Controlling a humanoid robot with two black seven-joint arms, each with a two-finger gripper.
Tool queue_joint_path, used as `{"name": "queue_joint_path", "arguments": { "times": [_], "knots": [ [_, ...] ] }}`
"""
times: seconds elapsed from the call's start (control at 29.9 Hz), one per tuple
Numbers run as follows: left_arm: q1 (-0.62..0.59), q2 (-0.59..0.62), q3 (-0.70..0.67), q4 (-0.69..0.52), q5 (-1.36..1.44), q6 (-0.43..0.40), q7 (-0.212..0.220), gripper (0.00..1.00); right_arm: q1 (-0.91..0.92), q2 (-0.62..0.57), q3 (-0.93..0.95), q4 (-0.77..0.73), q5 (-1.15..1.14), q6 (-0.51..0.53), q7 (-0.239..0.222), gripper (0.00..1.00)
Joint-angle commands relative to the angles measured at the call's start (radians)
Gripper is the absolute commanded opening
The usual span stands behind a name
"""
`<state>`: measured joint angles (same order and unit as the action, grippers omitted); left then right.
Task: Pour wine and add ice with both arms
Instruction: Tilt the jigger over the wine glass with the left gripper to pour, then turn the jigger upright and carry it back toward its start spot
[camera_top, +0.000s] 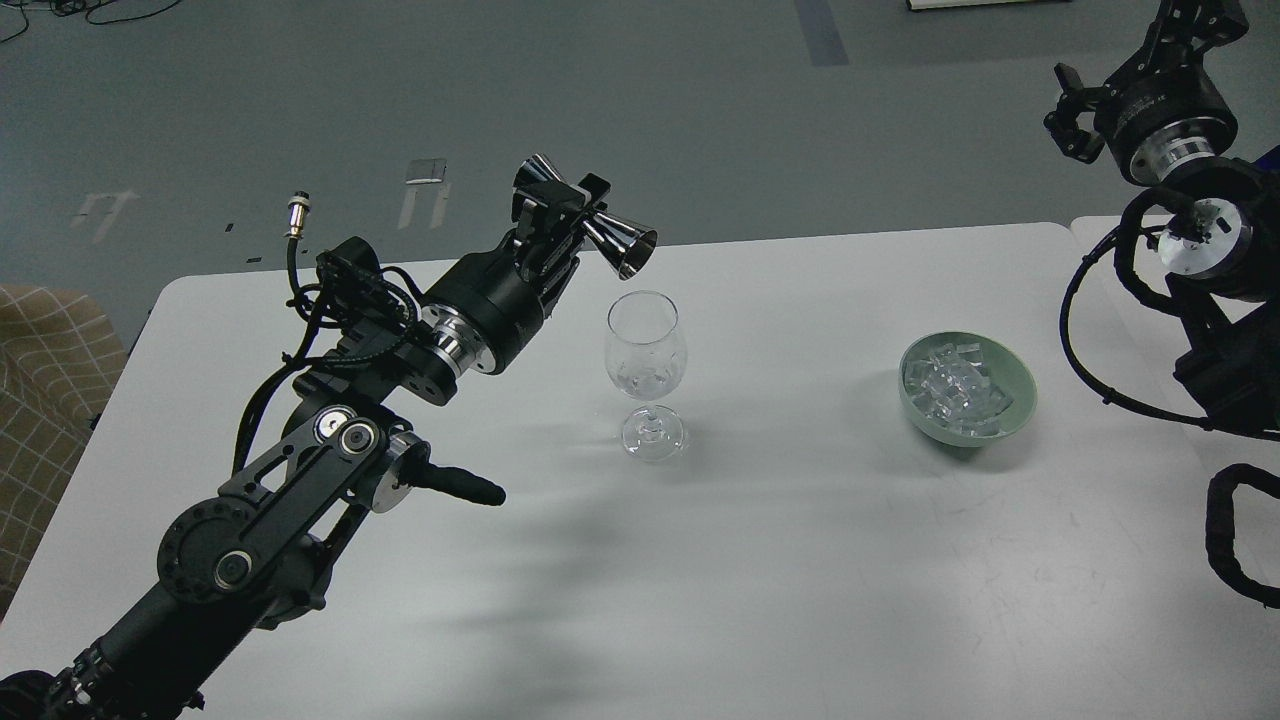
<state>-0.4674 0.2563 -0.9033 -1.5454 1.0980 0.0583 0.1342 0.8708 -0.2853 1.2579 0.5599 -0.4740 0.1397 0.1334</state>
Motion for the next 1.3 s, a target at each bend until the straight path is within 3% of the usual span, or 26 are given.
{"name": "queue_joint_path", "arguments": {
  "times": [0.0, 0.8, 1.1, 1.27],
  "knots": [
    [-0.004, 0.0, 0.0, -0.005, 0.019, 0.0, -0.001, 0.0, 0.002, 0.002, 0.0, 0.0, 0.0, 0.0, 0.002, 1.0],
    [-0.013, 0.029, -0.012, -0.013, 0.017, 0.0, 0.002, 0.0, 0.005, 0.002, 0.0, 0.002, 0.0, -0.002, 0.002, 1.0],
    [0.055, -0.009, -0.054, -0.024, -0.119, 0.011, -0.001, 0.0, 0.007, -0.006, -0.002, 0.0, 0.0, -0.002, 0.002, 1.0],
    [0.085, -0.08, -0.146, -0.028, -0.242, 0.014, 0.021, 0.0, 0.005, -0.017, -0.002, 0.002, 0.0, -0.003, 0.0, 1.0]
  ]
}}
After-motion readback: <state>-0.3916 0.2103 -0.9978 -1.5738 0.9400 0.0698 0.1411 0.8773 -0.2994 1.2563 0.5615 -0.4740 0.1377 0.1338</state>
